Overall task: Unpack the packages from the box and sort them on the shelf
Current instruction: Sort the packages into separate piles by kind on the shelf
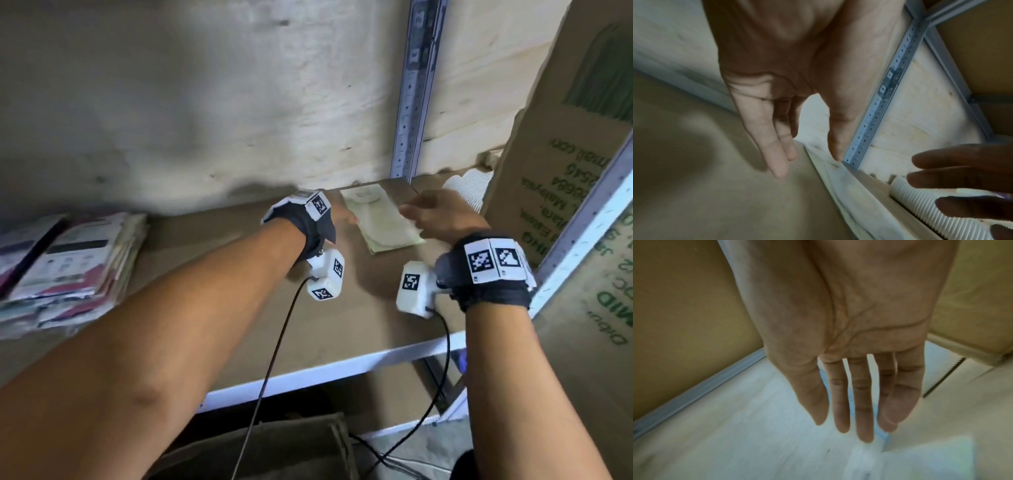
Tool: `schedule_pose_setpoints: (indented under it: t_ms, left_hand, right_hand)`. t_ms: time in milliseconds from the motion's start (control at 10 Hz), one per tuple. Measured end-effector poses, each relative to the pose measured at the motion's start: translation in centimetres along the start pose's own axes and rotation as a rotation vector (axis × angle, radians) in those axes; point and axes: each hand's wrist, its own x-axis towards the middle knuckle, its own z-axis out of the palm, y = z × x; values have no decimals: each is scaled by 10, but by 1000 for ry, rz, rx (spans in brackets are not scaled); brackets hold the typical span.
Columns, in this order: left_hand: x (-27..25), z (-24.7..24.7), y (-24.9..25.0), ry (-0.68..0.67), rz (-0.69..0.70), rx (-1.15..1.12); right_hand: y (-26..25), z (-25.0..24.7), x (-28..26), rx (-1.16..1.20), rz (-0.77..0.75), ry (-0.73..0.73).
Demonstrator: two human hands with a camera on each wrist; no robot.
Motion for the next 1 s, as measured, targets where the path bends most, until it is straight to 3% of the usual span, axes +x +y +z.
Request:
schedule_pose_setpoints:
  t_ms: [200, 300, 400, 500, 600, 800, 1000]
  left_hand:
    - [-67, -60, -73, 208, -20, -228]
    - [-100, -93, -116, 243, -38, -375]
    - [-133, -123, -152, 386, -12, -435]
    - [-157, -151, -179, 529, 7, -504]
    - [-173, -180, -191, 576, -6, -564]
    - [-207, -227, -216, 619, 9, -378]
    - [-216, -264, -255, 728, -54, -555]
  right_hand:
    - [-46, 64, -52, 184, -100, -196]
    - [-60, 106, -78, 166, -107, -311]
    - [-75, 143, -92, 152, -109, -401]
    - [-101, 172, -96, 143, -130, -427]
    - [-135, 200, -94, 147, -135, -471]
    - [-195, 261, -86, 153, -86, -513]
    - [-242, 337, -67, 18, -34, -490]
